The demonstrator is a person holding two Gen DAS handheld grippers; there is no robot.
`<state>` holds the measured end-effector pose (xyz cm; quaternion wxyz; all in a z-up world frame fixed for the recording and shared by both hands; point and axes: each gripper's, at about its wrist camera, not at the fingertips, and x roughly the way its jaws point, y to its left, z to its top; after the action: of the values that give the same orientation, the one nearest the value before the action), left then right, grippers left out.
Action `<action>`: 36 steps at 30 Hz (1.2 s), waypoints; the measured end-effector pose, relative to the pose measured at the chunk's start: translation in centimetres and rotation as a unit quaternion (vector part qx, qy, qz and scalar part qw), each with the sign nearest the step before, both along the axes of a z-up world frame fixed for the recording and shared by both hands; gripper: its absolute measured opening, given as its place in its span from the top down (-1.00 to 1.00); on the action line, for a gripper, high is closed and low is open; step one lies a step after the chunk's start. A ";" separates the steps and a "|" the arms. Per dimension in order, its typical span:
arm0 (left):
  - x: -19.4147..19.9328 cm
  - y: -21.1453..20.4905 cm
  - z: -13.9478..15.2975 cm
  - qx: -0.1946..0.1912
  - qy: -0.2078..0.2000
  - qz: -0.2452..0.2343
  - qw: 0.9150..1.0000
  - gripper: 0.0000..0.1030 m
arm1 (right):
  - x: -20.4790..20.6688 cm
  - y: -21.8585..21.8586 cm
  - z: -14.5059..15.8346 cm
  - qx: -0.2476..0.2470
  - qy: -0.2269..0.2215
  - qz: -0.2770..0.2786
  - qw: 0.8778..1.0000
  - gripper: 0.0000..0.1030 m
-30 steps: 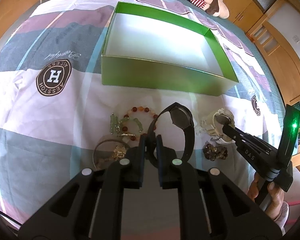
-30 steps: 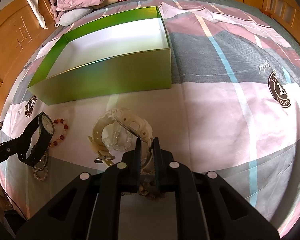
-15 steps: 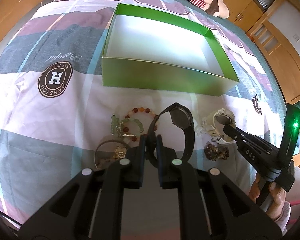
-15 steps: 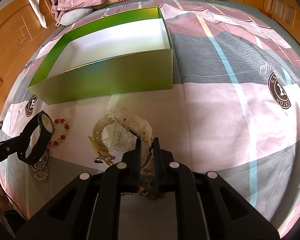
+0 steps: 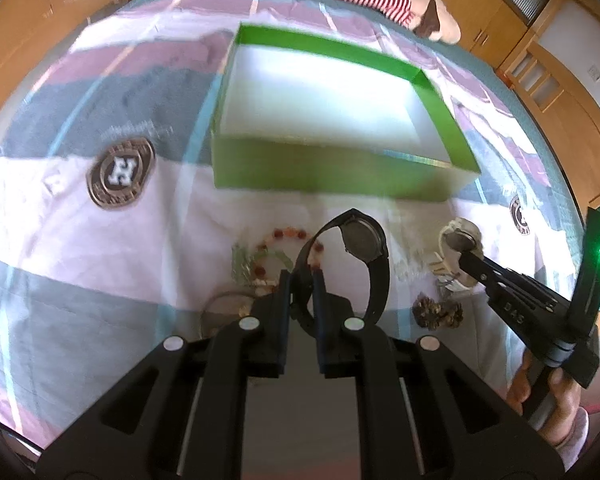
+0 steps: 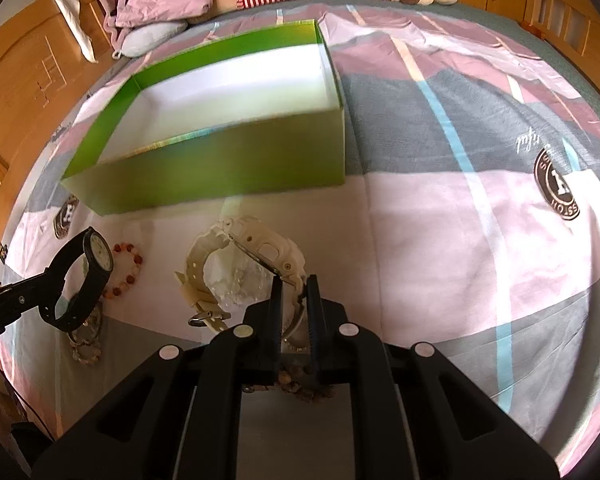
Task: Organize jewelry
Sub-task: 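Lower both watches into the green box and open both tools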
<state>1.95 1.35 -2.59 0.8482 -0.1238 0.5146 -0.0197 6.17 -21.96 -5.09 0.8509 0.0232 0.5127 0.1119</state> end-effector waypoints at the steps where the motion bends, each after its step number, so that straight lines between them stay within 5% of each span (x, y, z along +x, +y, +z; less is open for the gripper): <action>1: 0.0 0.0 0.5 0.004 -0.010 0.001 1.000 0.80 | 0.0 0.1 0.5 0.002 -0.008 0.000 1.000 0.78; 8: 1.0 0.6 4.3 -0.013 -0.065 -0.003 0.998 0.80 | 0.2 1.1 4.1 0.018 -0.068 0.015 0.997 0.78; 14: 4.2 1.5 6.3 -0.051 -0.104 0.016 0.993 0.80 | 2.3 1.8 9.2 0.074 -0.163 0.020 0.984 0.78; 16: 5.9 1.4 5.4 -0.071 -0.097 0.026 0.992 0.80 | 3.7 2.1 9.2 0.088 -0.157 0.022 0.983 0.78; 25: 10.0 0.7 0.8 -0.028 -0.052 0.051 0.997 0.76 | 9.5 3.9 2.9 0.051 -0.084 0.021 0.995 0.69; 27: 10.2 1.0 0.3 -0.029 -0.053 0.064 0.996 0.60 | 9.6 4.0 2.2 0.050 -0.074 0.020 0.996 0.58; 29: 10.1 1.1 0.3 -0.018 -0.053 0.069 0.996 0.47 | 9.2 3.8 2.5 0.050 -0.074 0.015 0.996 0.16; 36: 7.5 -0.4 2.9 -0.015 -0.038 0.018 0.999 0.28 | 5.4 3.3 6.9 0.063 -0.096 0.039 0.993 0.15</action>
<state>9.43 1.00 0.30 0.8655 -0.1448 0.4791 -0.0172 11.61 -18.70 1.77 0.8879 0.0461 0.4212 0.1789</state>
